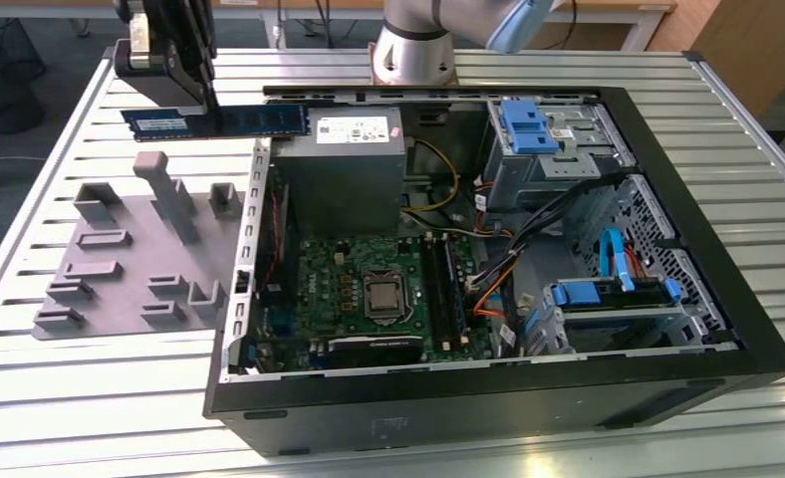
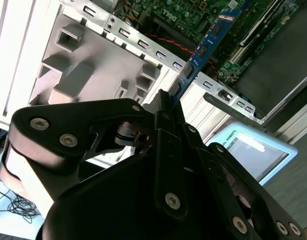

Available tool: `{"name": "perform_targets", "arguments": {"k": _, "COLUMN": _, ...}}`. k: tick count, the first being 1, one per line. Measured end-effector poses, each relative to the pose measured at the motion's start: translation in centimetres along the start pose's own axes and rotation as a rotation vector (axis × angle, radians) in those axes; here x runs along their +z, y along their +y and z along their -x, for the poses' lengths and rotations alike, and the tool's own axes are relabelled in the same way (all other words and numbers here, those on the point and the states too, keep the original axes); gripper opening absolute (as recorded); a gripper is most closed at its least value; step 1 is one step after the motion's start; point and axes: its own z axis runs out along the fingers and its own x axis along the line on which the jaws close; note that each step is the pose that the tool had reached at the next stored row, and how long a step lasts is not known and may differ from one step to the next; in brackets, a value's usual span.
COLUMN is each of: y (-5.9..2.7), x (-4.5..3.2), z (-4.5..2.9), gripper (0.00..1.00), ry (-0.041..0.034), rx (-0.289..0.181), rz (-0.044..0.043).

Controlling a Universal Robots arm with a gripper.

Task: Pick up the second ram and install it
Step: 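Pick up the second ram and move it above second insertion slot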

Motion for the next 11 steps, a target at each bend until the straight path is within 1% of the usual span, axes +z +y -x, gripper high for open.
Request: {"name": "perform_targets", "arguments": {"k": 11, "y": -0.59, "x": 0.0, "z": -0.01, "gripper": 0.14, "ry": 0.0, "rx": 0.0, "rz": 0.0}}
